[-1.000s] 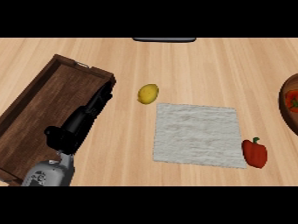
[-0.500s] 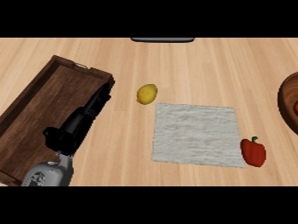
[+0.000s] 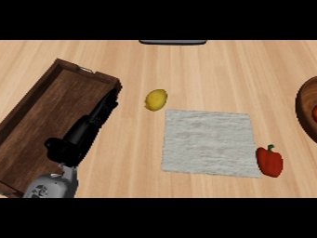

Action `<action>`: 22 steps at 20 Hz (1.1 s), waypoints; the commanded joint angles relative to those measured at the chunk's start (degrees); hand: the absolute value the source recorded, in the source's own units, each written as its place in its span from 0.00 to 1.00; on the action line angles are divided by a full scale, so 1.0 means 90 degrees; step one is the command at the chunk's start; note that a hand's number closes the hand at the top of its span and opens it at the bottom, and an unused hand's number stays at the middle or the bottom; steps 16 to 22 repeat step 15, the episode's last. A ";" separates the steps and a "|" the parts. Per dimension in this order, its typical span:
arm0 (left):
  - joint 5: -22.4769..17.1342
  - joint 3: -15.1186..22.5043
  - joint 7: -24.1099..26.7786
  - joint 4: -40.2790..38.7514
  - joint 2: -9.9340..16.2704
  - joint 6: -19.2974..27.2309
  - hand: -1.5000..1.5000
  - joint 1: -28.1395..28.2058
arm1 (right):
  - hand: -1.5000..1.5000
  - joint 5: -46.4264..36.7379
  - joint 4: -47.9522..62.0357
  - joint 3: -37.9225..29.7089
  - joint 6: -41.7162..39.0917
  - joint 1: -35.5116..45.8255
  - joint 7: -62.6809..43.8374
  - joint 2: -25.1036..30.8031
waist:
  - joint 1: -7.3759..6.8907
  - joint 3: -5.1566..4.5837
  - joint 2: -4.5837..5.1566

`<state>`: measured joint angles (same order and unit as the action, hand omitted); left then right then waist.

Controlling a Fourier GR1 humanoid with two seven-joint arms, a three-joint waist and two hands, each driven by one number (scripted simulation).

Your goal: Pick the tomato from the placemat and place it in the bowl

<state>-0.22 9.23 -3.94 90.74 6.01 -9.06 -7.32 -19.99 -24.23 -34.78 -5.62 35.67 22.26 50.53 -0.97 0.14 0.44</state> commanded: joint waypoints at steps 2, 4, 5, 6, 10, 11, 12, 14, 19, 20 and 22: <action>0.0024 -0.0094 0.0327 -0.0306 0.0043 -0.0080 0.50 0.0035 | 0.00 0.0487 0.0886 -0.0689 -0.0216 -0.0255 0.0389 0.0639 | -0.0021 0.0013 0.0040; 0.0115 0.0092 0.0240 -0.0259 -0.0147 0.0032 0.50 -0.0011 | 0.00 0.0621 0.1059 -0.0907 -0.0365 -0.0740 0.0957 0.0861 | 0.0028 0.0033 0.0063; -0.0097 -0.0129 0.0023 -0.0010 0.0040 -0.0100 0.50 -0.0070 | 0.00 0.0689 0.1166 -0.0957 -0.0736 -0.0731 0.0900 0.1156 | -0.0006 0.0026 0.0034; 0.0120 0.0095 0.0313 -0.0020 -0.0010 -0.0046 0.50 0.0314 | 0.00 0.0879 0.1221 -0.1159 -0.0933 -0.0888 0.1006 0.1316 | 0.0030 0.0026 0.0017; -0.0027 -0.0175 0.0254 -0.0075 0.0074 -0.0078 0.50 0.0024 | 0.00 0.0962 0.1525 -0.1308 -0.1207 -0.1407 0.1435 0.1465 | 0.0027 0.0046 0.0048; -0.0051 -0.0194 0.0179 0.0024 0.0084 -0.0061 0.50 0.0061 | 0.00 0.0998 0.1563 -0.1333 -0.1454 -0.1449 0.1469 0.1545 | 0.0009 0.0053 0.0042; 0.0026 -0.0160 0.0291 -0.0045 0.0061 -0.0033 0.50 0.0066 | 0.00 0.0984 0.1578 -0.1314 -0.1692 -0.1613 0.1615 0.1630 | 0.0047 0.0049 0.0036; 0.0188 0.0024 0.0165 -0.0030 -0.0073 0.0082 0.50 -0.0006 | 0.00 0.0977 0.1588 -0.1297 -0.1816 -0.1612 0.1725 0.1587 | 0.0012 0.0057 0.0040; -0.0079 -0.0132 -0.0027 0.0050 0.0041 -0.0106 0.50 -0.0070 | 0.00 0.1017 0.1650 -0.1346 -0.1929 -0.1693 0.1744 0.1639 | 0.0010 0.0062 0.0037; -0.0079 -0.0132 -0.0027 0.0050 0.0041 -0.0106 0.50 -0.0070 | 0.00 0.1017 0.1650 -0.1346 -0.1929 -0.1693 0.1744 0.1639 | 0.0010 0.0062 0.0037; -0.0079 -0.0132 -0.0027 0.0050 0.0041 -0.0106 0.50 -0.0070 | 0.00 0.1017 0.1650 -0.1346 -0.1929 -0.1693 0.1744 0.1639 | 0.0010 0.0062 0.0037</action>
